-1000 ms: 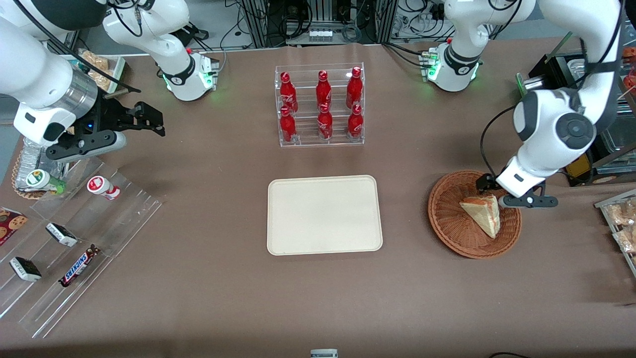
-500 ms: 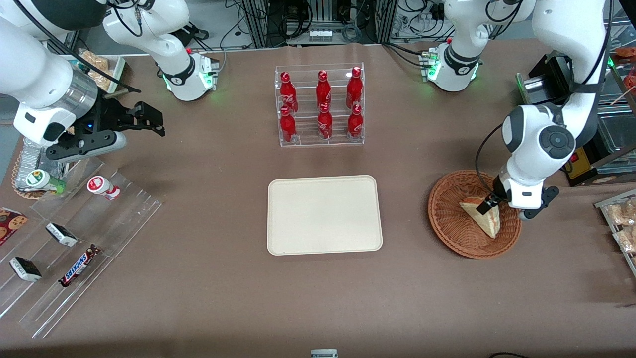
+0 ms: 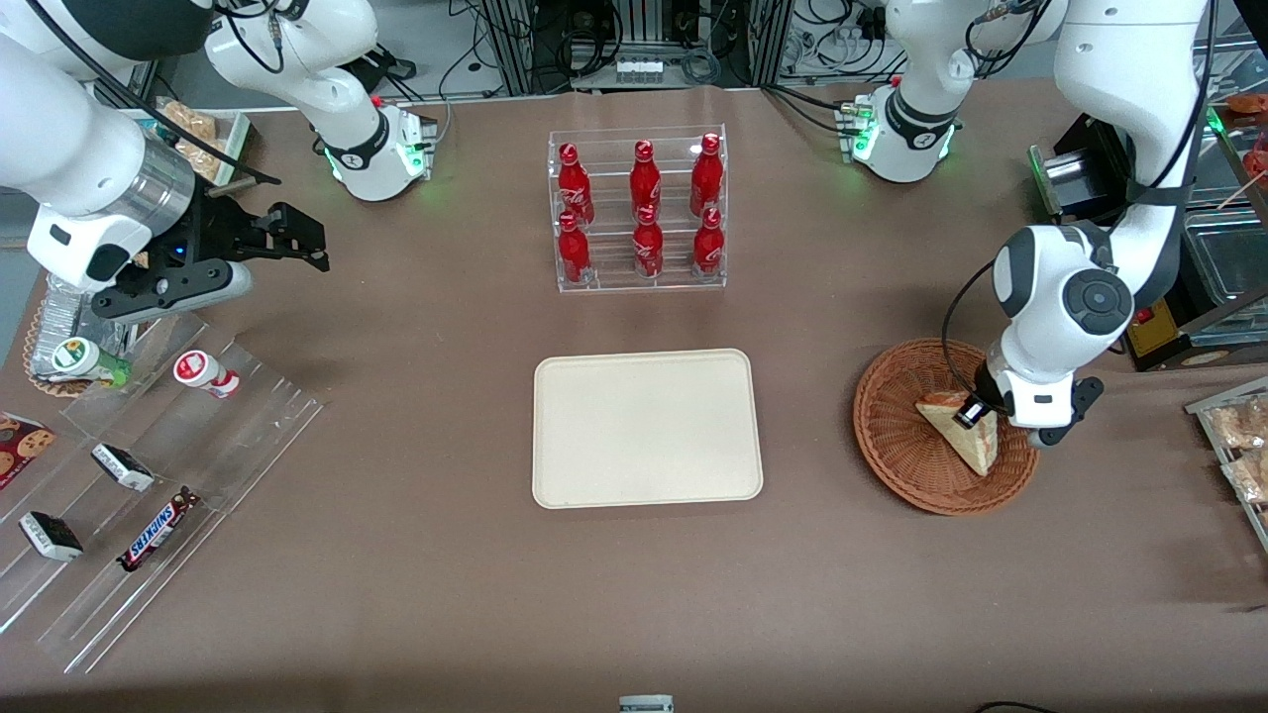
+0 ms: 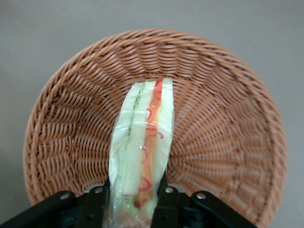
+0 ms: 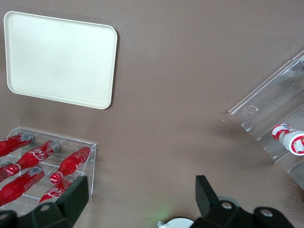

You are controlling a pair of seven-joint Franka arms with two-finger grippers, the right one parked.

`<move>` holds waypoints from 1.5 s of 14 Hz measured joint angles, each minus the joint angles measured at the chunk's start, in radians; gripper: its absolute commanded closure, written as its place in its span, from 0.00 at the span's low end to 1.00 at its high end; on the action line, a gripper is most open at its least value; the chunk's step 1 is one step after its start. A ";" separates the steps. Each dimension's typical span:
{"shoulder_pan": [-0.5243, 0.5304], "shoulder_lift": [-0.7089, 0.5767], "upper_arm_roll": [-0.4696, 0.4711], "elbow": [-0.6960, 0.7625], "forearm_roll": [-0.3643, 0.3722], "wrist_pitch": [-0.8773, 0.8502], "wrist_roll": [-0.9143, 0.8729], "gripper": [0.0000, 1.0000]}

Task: Place sandwich from basket to tray
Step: 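Lift the sandwich and carry it over the cream tray, then lower the sandwich onto the tray and open the left gripper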

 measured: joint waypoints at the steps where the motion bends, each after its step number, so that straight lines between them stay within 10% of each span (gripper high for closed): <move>1: -0.016 -0.003 -0.007 0.059 0.000 -0.082 0.006 0.98; 9: -0.355 0.166 -0.039 0.383 -0.001 -0.202 0.002 0.97; 18: -0.639 0.365 -0.039 0.504 0.000 0.049 -0.125 0.94; 20: -0.670 0.388 -0.037 0.504 0.000 0.083 -0.137 0.81; 21: -0.677 0.398 -0.036 0.504 0.000 0.091 -0.137 0.55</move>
